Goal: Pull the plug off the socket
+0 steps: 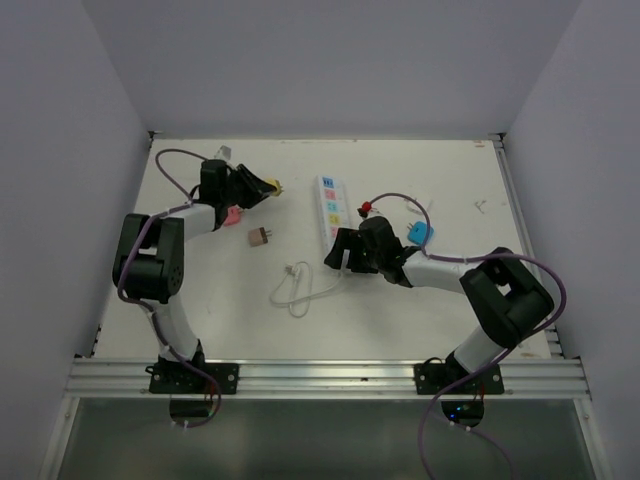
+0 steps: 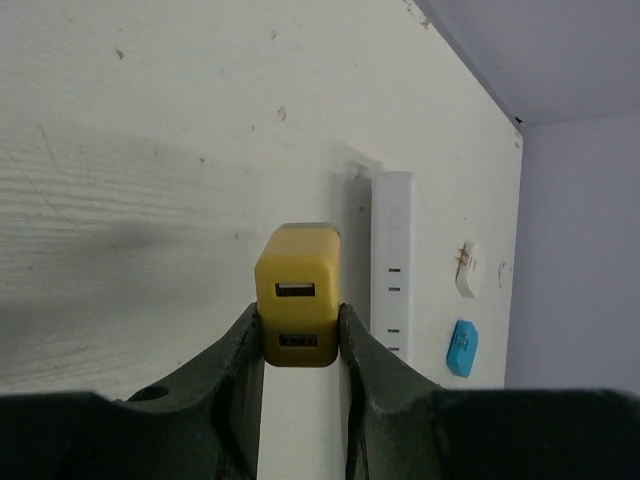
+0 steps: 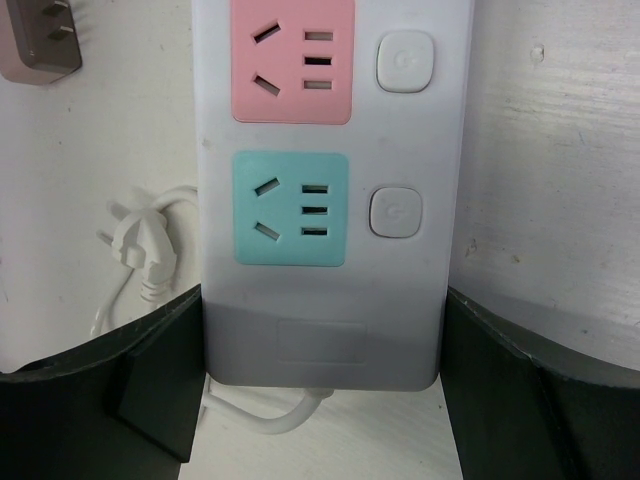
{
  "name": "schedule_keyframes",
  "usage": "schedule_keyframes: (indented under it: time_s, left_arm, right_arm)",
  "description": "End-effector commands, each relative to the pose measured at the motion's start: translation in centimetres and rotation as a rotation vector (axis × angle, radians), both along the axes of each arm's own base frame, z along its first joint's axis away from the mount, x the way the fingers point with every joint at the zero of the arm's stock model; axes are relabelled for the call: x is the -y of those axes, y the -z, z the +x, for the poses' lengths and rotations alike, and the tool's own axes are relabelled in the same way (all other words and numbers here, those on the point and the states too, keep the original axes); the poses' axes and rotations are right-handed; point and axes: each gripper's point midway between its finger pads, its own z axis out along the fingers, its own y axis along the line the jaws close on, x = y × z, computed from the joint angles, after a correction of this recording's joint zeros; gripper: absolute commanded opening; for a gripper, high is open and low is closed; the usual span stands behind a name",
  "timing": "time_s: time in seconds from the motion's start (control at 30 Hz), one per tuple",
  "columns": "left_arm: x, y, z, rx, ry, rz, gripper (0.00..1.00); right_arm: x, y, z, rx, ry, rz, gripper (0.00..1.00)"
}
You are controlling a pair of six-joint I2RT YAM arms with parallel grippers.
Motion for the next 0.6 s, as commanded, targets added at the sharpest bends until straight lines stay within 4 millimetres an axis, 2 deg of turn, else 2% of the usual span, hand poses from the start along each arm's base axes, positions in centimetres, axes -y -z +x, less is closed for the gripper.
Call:
schedule_keyframes:
  time_s: [0.0,0.27,0.33,0.57]
  left_arm:
    - [0.0,0.1,1.3,0.036,0.057,0.020,0.04]
    - [0.0,3.1,2.5,-0.022,0.073,0.020,0.15]
    - [0.1,4.0,2.3,-0.049,0.074,0.018,0.18]
    - [0.1,5.9,1.3,-0.125,0.085,0.017,0.19]
  right_arm:
    - [5.1,5.2,-3.7,-0.183,0.065,-0.206,0.00]
    - [5.1,5.3,-3.7,-0.190,0.063,-0.210,0.00]
    - [5.1,5.3,-3.7,-0.192,0.062,-0.211,0.00]
    - [5.1,5.3,-3.7,-0.192,0.062,-0.210,0.00]
